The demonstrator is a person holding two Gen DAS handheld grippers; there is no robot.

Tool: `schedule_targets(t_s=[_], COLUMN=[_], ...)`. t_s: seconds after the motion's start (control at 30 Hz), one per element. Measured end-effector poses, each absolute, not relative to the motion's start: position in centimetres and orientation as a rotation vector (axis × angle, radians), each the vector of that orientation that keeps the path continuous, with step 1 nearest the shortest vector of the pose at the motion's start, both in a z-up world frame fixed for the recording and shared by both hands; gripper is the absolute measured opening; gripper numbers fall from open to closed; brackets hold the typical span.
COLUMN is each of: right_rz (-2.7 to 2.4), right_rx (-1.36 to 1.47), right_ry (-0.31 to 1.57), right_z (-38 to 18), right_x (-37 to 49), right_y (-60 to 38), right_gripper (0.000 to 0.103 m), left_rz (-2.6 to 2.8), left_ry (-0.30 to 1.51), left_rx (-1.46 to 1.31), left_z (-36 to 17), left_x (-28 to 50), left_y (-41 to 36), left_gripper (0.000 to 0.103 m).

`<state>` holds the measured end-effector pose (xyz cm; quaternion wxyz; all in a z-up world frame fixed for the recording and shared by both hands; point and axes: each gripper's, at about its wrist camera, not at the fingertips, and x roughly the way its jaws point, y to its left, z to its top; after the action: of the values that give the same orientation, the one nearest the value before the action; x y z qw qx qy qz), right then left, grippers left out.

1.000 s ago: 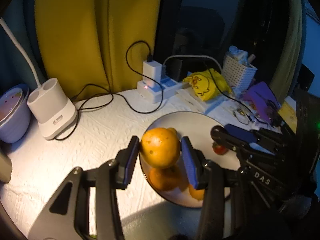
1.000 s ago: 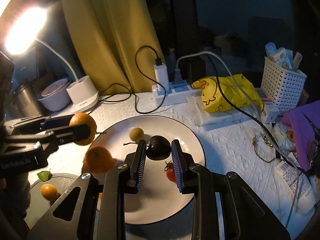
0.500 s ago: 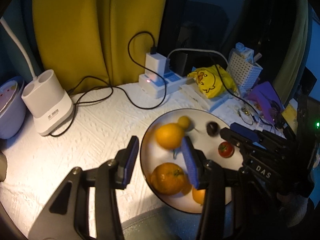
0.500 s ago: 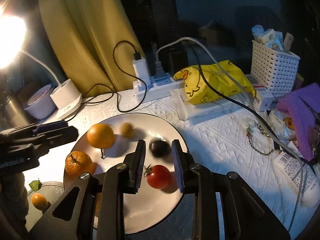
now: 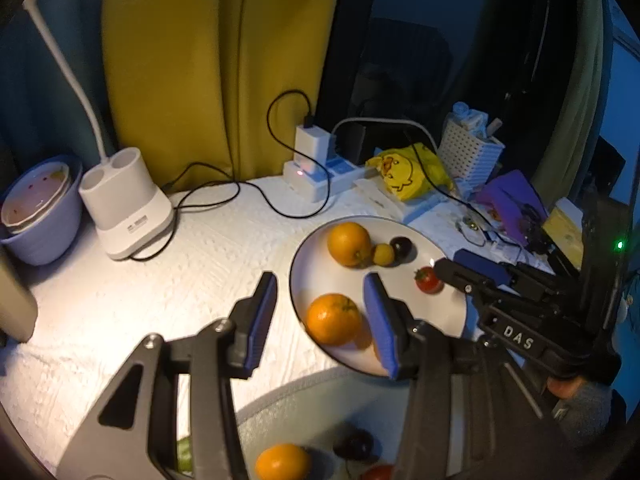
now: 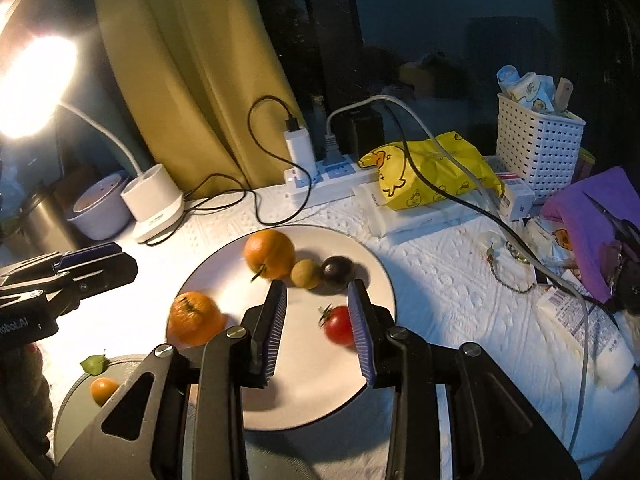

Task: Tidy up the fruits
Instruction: 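Move both open grippers back over the fruit tray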

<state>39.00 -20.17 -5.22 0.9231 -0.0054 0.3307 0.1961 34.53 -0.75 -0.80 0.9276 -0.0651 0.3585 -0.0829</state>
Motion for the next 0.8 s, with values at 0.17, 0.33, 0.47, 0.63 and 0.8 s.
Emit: schedule_targets(t_s=[0.17, 0.33, 0.47, 0.63, 0.8], right_rz=[0.42, 0.426, 0.426, 0.434, 0.441], right_rx=[-0.017, -0.032, -0.04, -0.057, -0.073], right_ry=[0.685, 0.688, 0.689, 0.695, 0.705], right_z=[-5.0, -4.9, -4.7, -4.7, -4.9], right_x=[36.9, 34.8, 33.4, 31.3, 29.7], right_y=[-19.5, -19.0, -18.7, -18.1, -17.4], right_gripper=[0.034, 0.034, 0.034, 0.034, 0.034], left_rz=[-0.171, -0.169, -0.17, -0.169, -0.165], left_ry=[0.72, 0.709, 0.702, 0.697, 0.699], left_rx=[-0.14, -0.153, -0.164, -0.179, -0.188], left_z=[-0.5, -0.4, -0.5, -0.8, -1.4], left_x=[32.6, 30.3, 28.8, 26.8, 25.2], left_y=[-0.3, 0.4, 0.8, 1.6, 2.2], left_gripper=[0.046, 0.046, 0.046, 0.046, 0.047])
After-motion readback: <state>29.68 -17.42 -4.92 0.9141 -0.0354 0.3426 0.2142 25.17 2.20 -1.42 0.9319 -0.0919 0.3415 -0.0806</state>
